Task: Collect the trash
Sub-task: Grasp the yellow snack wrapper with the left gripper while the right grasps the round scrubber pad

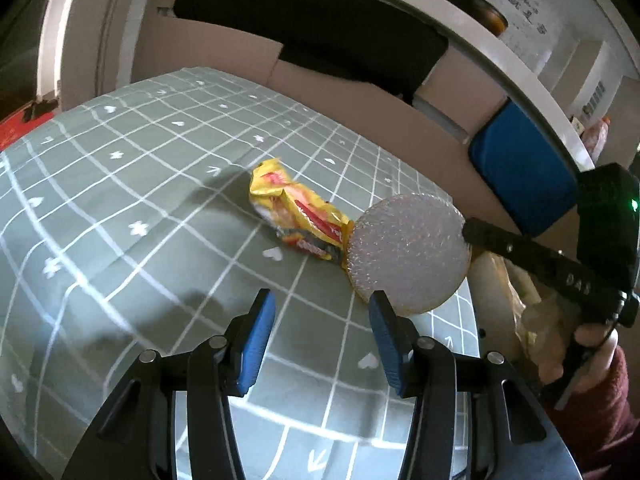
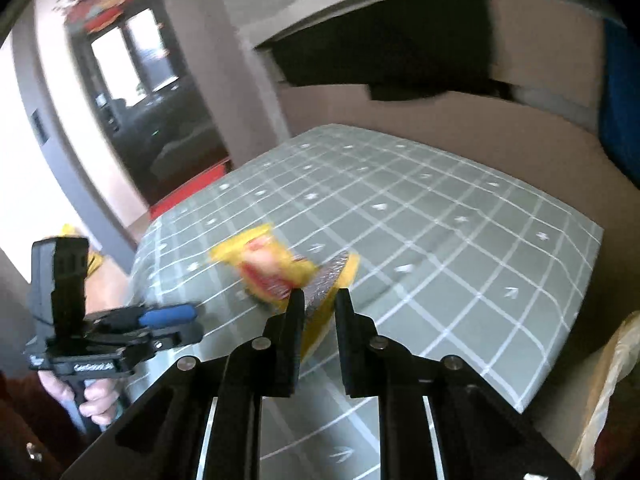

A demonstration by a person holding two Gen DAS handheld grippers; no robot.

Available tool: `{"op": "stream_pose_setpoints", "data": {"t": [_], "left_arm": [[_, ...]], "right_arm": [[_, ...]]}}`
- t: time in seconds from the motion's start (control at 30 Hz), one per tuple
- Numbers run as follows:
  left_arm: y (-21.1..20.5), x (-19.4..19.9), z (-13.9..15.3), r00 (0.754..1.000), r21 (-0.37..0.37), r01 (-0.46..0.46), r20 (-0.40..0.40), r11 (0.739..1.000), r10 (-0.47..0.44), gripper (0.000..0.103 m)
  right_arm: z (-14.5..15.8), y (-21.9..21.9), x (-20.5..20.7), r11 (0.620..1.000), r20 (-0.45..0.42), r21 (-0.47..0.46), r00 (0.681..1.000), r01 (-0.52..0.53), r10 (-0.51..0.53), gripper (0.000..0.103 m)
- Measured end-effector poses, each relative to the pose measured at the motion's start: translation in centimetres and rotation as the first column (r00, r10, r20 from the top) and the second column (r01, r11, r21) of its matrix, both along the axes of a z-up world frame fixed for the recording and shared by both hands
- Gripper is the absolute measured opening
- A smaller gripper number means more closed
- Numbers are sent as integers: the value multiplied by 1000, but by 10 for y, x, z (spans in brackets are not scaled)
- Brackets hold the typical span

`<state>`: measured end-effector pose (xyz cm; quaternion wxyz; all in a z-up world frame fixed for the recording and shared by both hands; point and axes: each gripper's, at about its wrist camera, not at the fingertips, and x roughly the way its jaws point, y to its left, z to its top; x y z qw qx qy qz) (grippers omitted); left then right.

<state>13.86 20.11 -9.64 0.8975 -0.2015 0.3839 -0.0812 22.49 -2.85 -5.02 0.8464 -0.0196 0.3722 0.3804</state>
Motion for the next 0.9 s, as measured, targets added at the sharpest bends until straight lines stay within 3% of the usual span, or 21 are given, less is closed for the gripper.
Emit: {"op": "stream_pose_setpoints", "data": {"t": [0.1,0.2,0.27,0.3,0.4,0.43,0.7,0.8,0.9], "left_arm": [[12,-10,4,999,-16,-38,19,999,39,50],[20,-14,6,997,-26,-61,35,998,62,50],[22,-14,5,997,-28,-65,38,997,66,50],[22,-14,5,997,-28,-68,37,997,69,50],[23,-9,2,997,-33,-76,27,997,77,50],[23,-6,1,996,-36,-81,23,996,82,50],[29,41,-3,986,-30,-166,2,986,166,50],[28,68,-7,972,16,-232,-29,972,233,50],[22,93,-10,959,68,-275,-46,959,278,50]], "right_arm": [[-2,10,-11,1000,10,-12,1000,-19,19,21],[-12,26,-9,999,-17,-19,999,-38,38,43],[-21,35,-5,999,-42,-37,998,-38,37,43],[-27,39,0,998,-56,-45,998,-34,31,43],[-36,40,9,999,-80,-51,997,-17,13,21],[-35,37,11,999,-82,-47,997,-8,4,18],[-14,-17,7,992,42,-41,992,118,-116,14],[-11,-41,4,976,117,-92,975,198,-187,14],[-14,-64,5,967,118,-85,966,240,-229,14]]}}
